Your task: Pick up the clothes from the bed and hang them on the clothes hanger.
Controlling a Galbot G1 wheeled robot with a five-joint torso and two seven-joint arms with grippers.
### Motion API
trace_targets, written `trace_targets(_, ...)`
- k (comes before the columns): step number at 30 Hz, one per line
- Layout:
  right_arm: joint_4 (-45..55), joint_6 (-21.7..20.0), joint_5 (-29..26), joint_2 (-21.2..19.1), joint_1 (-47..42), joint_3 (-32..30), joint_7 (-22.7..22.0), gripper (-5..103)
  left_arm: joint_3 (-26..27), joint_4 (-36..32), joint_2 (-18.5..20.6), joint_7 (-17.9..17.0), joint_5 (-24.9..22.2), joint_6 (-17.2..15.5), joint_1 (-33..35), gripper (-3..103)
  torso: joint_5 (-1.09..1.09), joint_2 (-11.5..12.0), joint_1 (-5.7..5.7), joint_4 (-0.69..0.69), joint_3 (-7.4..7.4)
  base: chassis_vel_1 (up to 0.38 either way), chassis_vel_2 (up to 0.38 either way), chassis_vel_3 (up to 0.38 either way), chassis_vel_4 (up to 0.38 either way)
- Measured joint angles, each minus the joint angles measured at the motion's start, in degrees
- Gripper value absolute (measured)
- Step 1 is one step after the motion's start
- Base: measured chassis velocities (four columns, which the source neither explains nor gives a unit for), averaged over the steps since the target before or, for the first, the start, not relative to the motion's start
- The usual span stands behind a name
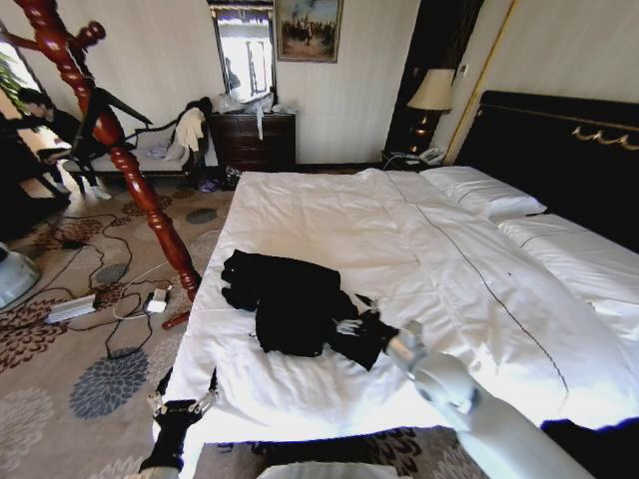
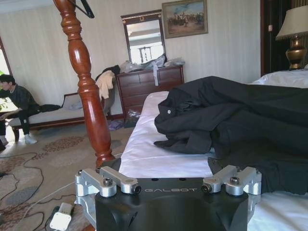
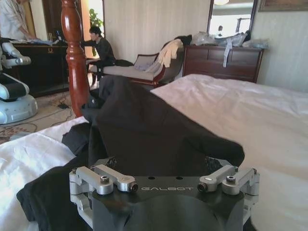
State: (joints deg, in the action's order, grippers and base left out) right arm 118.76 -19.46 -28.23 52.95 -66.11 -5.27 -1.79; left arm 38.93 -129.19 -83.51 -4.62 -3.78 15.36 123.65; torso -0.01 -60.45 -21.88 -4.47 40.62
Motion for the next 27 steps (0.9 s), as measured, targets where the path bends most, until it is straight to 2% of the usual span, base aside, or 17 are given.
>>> trace_targets(5,-1.97,-0.83,4.49,1.95,0.37,1.61,-0.56,100,0.44,0.94,0.26,0.0,-0.75,0.69,0.27,100,-0.01,0.0,0.0,0.0,-0.01,0.0,0.0,0.0,0.0)
trace_targets(19,-4.07,-1.65,14.57,2.08,-2.25,3.17,-0.3,101,0.69,2.36,0.59,0.1,-1.84,1.25,-0.19,100,0.0,0.0,0.0,0.0,-0.01,0.0,0.0,0.0,0.0)
trace_targets(22,-4.66,-1.82,15.25,2.39,-1.08,3.99,-0.23,86,0.72,2.49,0.47,0.12,-1.96,1.36,-0.24,100,0.0,0.0,0.0,0.01,-0.01,0.0,0.0,0.0,0.0)
trace_targets(23,-4.66,-1.82,15.25,2.39,-1.08,3.99,-0.23,86,0.72,2.49,0.47,0.12,-1.96,1.36,-0.24,100,0.0,0.0,0.0,0.01,-0.01,0.0,0.0,0.0,0.0)
trace_targets(24,-4.86,-1.9,15.25,2.47,-0.56,4.31,-0.26,80,0.73,2.5,0.43,0.12,-1.99,1.37,-0.32,100,0.0,0.0,0.0,0.01,-0.01,0.0,0.0,0.0,0.0)
trace_targets(27,-5.14,-1.96,14.98,2.55,0.04,4.6,-0.39,75,0.74,2.51,0.36,0.12,-2.09,1.38,-0.42,100,0.0,0.0,0.0,0.01,-0.01,0.0,0.0,0.0,0.0)
